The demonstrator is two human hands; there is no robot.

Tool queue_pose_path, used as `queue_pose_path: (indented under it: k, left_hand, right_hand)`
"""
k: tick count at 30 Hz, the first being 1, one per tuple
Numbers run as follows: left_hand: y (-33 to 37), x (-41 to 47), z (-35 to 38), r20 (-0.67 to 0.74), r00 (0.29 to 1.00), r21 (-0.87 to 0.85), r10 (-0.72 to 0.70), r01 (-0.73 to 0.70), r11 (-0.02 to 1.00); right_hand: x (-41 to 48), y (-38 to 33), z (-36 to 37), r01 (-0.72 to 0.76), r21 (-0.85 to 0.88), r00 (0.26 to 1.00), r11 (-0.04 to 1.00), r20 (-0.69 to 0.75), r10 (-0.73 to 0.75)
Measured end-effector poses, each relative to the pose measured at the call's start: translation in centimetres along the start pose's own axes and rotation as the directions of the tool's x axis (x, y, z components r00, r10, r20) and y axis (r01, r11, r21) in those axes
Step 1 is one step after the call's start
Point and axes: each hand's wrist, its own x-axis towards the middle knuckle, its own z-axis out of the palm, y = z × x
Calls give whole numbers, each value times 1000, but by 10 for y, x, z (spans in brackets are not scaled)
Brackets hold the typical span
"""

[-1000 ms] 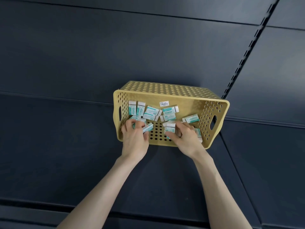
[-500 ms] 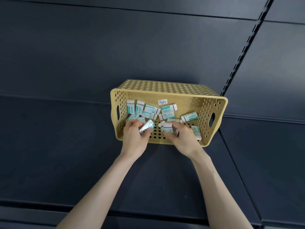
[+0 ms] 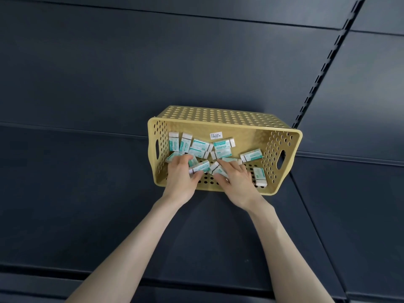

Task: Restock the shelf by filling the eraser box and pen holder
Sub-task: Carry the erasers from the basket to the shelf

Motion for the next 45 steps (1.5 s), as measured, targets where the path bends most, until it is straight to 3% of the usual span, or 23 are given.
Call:
queue_pose_path:
  k: [8, 14, 22, 27, 33, 38, 45]
  left_hand:
    - [1, 8, 0, 146, 989, 197, 36, -65, 978]
    - [-2, -2, -2, 249, 959, 177, 132, -179, 968]
    - [-4, -4, -8, 74, 984, -2, 163, -163, 987]
    - [1, -4, -5, 65, 985, -85, 161, -155, 984]
    - [-2, -5, -5, 134, 978, -7, 160, -161, 987]
    - [-12, -2, -14, 161, 966, 313, 201, -243, 918]
    - [-9, -3, -15, 186, 971, 136, 148, -175, 975]
  right_hand:
    - [0, 7, -4, -5, 58, 993, 998, -121, 12]
    - [-1, 13, -7, -20, 85, 993, 996, -110, 29]
    - [-1, 17, -9, -26, 163, 995, 986, -90, 41]
    - [0, 17, -8, -30, 167, 995, 985, -91, 45]
    - [0, 15, -7, 10, 232, 993, 973, -113, 17]
    - [-2, 14, -4, 11, 167, 997, 986, -79, 2]
    - [-4, 17, -7, 37, 130, 994, 991, -106, -24]
